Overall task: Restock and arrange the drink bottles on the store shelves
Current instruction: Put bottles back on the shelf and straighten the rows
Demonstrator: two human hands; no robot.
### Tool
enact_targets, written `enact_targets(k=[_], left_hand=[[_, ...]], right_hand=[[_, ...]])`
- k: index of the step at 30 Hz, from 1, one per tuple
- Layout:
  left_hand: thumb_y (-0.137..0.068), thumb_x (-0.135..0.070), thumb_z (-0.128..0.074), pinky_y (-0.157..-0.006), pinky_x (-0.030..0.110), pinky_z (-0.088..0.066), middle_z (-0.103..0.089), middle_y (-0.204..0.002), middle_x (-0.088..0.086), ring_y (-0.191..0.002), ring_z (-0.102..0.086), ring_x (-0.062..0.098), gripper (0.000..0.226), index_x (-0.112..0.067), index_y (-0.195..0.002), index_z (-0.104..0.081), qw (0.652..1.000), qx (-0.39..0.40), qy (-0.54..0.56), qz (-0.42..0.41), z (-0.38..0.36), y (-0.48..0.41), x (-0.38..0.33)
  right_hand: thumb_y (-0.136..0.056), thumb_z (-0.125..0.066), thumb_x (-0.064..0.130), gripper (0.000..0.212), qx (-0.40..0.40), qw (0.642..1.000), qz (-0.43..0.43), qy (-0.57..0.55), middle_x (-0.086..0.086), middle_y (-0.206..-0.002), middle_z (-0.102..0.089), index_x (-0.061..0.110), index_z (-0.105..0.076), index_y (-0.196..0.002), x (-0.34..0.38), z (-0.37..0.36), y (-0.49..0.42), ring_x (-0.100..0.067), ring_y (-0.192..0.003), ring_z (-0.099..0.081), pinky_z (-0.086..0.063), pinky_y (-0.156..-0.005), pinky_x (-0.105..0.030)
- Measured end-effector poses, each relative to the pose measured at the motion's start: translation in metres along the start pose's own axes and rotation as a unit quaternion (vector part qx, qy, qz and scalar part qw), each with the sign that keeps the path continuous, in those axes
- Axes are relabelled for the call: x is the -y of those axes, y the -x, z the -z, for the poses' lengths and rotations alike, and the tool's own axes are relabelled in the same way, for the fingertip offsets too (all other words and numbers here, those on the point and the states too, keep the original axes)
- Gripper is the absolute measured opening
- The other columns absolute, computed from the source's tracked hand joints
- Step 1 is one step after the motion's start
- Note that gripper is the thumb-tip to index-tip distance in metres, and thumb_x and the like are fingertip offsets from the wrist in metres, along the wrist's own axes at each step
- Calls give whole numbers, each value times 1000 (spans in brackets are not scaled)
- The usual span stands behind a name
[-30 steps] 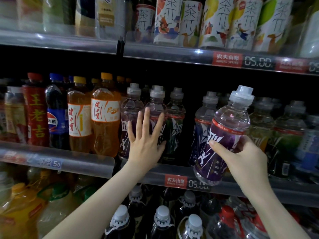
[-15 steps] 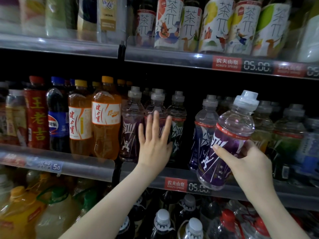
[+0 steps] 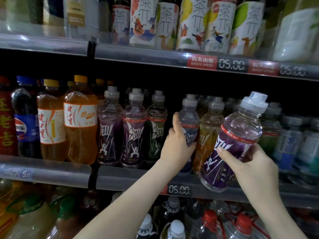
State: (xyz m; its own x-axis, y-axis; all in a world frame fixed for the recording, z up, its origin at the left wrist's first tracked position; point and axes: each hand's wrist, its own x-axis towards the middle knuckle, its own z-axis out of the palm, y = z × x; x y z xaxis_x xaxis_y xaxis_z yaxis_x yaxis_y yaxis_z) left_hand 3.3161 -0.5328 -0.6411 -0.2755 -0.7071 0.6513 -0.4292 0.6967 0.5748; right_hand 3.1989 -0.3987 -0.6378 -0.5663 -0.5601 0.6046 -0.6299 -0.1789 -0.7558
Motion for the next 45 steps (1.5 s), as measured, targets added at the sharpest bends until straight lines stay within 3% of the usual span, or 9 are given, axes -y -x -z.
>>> enact_targets(k=[3,7,14,19,23,29,34,42,45], left_hand=[[-85,-28,-69,-84,34,-44,-39,-140,13,-117,-53,32,96,-14,-150,1,997,-3,34,63,-5,-2,2],[-82,-29,-72,-80,28,-42,-44,-132,10,-115,-54,28,76,-9,-140,-25,996,-31,43,74,-5,0,0],[-78,-24,-77,-80,7,-41,-49,-125,-6,-111,-52,6,73,-16,-136,-34,983,-104,136,62,8,23,0],[-78,-23,-78,-100,28,-46,-51,-129,-5,-119,-51,6,72,-20,-135,-35,970,-155,179,47,25,37,5],[-78,-22,-76,-102,28,-45,-51,-131,-5,-122,-50,6,72,-21,-137,-35,972,-145,186,24,43,41,8],[-78,-22,-78,-90,15,-43,-52,-129,-6,-115,-52,5,70,-21,-135,-37,983,-105,145,30,29,32,10],[-79,-26,-77,-91,26,-44,-48,-132,1,-118,-51,16,73,-17,-137,-35,985,-84,136,59,-2,13,0],[-91,-42,-58,-88,22,-37,-41,-139,12,-123,-47,26,73,-7,-147,-25,999,-11,16,45,-8,3,1],[-99,-42,-35,-95,38,-42,-56,-126,15,-116,-52,33,54,-4,-135,-47,979,-116,-157,-52,14,7,10]], right_hand=[[-72,-79,38,29,2,1000,3,1,22,-81,-60,25,-61,-90,-6,9,-4,12,-74,-49,-33,-61,-9],[-72,-78,40,30,6,1000,2,7,23,-81,-59,26,-61,-91,-13,19,-11,13,-73,-49,-32,-60,-6],[-72,-79,39,34,26,1000,-7,-16,19,-88,-64,23,-64,-98,-19,26,-16,10,-78,-55,-36,-61,-7],[-71,-79,39,34,30,999,2,-41,22,-86,-63,25,-64,-98,-16,19,-16,13,-76,-54,-37,-60,-5],[-71,-79,38,33,20,998,0,-64,21,-86,-63,22,-64,-96,-14,7,-10,17,-72,-54,-37,-57,3],[-72,-79,37,32,12,997,-1,-73,20,-85,-64,21,-65,-96,-10,-3,-3,13,-74,-55,-38,-57,-2],[-70,-80,39,35,15,999,4,-38,20,-87,-65,23,-65,-97,-7,8,-8,11,-78,-55,-37,-60,-7],[-69,-81,40,35,33,999,4,-14,22,-84,-63,27,-63,-96,-4,7,-11,12,-74,-56,-39,-59,-7],[-69,-80,40,33,45,999,9,-15,21,-82,-64,27,-62,-93,-1,0,-6,13,-71,-57,-40,-56,-6]])
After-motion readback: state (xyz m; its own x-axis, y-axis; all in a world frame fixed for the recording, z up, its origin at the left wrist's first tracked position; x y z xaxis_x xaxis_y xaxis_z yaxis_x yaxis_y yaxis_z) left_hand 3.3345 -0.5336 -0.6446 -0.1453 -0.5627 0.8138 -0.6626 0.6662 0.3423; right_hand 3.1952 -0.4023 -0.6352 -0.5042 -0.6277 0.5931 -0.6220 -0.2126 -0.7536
